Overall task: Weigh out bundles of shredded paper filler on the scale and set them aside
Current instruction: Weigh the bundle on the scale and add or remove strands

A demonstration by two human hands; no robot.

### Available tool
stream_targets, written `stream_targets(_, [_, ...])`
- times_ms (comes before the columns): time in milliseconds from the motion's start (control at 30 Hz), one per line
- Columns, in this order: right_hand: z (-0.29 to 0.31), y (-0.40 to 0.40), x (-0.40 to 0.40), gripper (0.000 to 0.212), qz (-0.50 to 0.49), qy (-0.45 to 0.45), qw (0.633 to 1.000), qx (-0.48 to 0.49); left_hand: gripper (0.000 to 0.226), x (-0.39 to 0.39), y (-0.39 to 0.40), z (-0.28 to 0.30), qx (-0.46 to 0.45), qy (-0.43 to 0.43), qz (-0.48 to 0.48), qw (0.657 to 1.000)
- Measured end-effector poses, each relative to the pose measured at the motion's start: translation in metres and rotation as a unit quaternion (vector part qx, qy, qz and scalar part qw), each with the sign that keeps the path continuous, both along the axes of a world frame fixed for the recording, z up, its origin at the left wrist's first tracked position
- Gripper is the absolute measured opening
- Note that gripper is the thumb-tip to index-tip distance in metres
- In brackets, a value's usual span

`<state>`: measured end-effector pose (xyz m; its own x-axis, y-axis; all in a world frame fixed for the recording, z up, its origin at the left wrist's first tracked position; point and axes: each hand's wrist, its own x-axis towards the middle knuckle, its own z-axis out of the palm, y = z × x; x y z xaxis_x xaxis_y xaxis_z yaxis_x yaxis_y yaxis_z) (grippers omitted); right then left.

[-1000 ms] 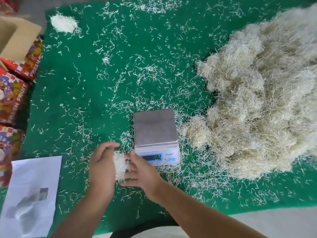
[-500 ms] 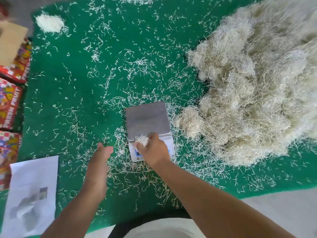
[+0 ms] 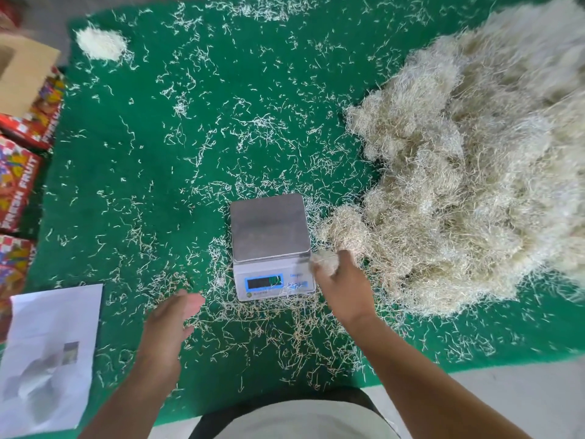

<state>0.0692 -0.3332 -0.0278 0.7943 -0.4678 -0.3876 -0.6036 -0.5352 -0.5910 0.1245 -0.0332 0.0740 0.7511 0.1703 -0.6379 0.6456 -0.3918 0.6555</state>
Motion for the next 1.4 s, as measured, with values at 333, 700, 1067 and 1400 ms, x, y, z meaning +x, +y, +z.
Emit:
stream_targets(333, [-0.021, 0.09, 0.015, 0.085, 0.162, 0.078, 0.983, 0.033, 0.027, 0.0, -0.002, 0.0, -0.01, -0.031, -0.001, 0.999])
stream_targets(700, [-0.008, -0.04, -0.013, 0.061, -0.007, 0.195, 0.98, -0.043, 0.028, -0.011, 0.002, -0.007, -0.005, -0.029, 0.011, 1.0])
stream_targets(1067, [0.009, 0.026, 0.034, 0.063, 0.115, -0.028, 0.992, 0.049, 0.027, -0.001, 0.002, -0.007, -0.02, -0.036, 0.001, 0.999])
stream_targets(1400, [0.002, -0.029, 0.017, 0.054, -0.115, 0.033, 0.992, -0.031, 0.044, -0.018, 0.021, -0.009, 0.026, -0.067, -0.13, 0.989])
